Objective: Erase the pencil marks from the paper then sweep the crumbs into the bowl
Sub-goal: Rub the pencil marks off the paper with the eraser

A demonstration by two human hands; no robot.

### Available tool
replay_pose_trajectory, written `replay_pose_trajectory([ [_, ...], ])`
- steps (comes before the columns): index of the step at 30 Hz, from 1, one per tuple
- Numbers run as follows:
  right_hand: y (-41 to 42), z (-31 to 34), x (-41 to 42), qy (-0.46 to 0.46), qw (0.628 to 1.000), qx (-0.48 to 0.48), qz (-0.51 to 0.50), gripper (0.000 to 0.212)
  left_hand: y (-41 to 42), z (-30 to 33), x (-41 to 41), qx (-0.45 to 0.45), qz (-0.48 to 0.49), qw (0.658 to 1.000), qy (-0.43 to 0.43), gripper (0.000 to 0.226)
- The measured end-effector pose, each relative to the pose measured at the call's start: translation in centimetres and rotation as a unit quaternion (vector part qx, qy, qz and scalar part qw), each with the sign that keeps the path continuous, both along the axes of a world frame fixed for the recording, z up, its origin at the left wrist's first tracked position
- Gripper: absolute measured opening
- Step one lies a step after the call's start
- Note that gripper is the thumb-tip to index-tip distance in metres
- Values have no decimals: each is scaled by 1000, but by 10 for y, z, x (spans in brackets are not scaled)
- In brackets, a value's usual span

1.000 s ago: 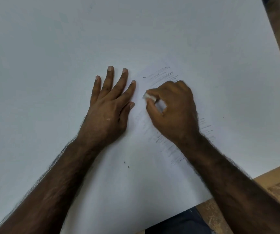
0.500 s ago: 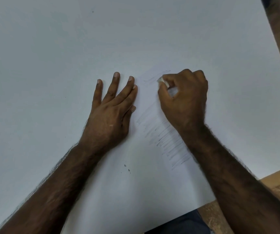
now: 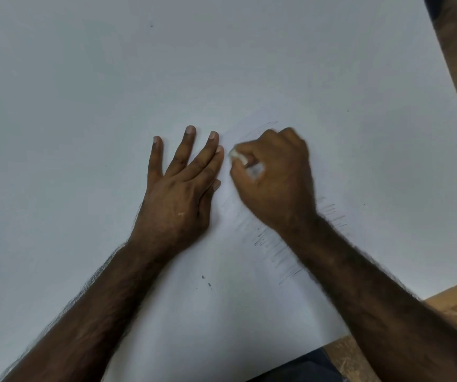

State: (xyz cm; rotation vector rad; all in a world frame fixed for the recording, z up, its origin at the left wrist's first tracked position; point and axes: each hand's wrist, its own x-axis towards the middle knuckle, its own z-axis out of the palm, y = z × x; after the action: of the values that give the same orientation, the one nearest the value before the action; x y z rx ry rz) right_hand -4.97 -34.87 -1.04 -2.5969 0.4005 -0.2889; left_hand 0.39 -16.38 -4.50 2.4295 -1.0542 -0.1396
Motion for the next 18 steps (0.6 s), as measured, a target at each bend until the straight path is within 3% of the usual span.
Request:
replay_pose_trajectory([
  [2,5,1,-4,7,1000,-12,27,14,0,-1,0,1,-2,1000,-3,49],
  [8,-23,-1,13,-12,997,-21,-77,16,0,0,0,-2,-1,1000,-1,50],
  [13,3,-1,-1,3,1000,-10,11,18,1,-1,0,1,-5,1000,-2,50],
  [18,-30,-2,17,-15,995,-17,-92,17,1,-1,1,7,-5,1000,-3,50],
])
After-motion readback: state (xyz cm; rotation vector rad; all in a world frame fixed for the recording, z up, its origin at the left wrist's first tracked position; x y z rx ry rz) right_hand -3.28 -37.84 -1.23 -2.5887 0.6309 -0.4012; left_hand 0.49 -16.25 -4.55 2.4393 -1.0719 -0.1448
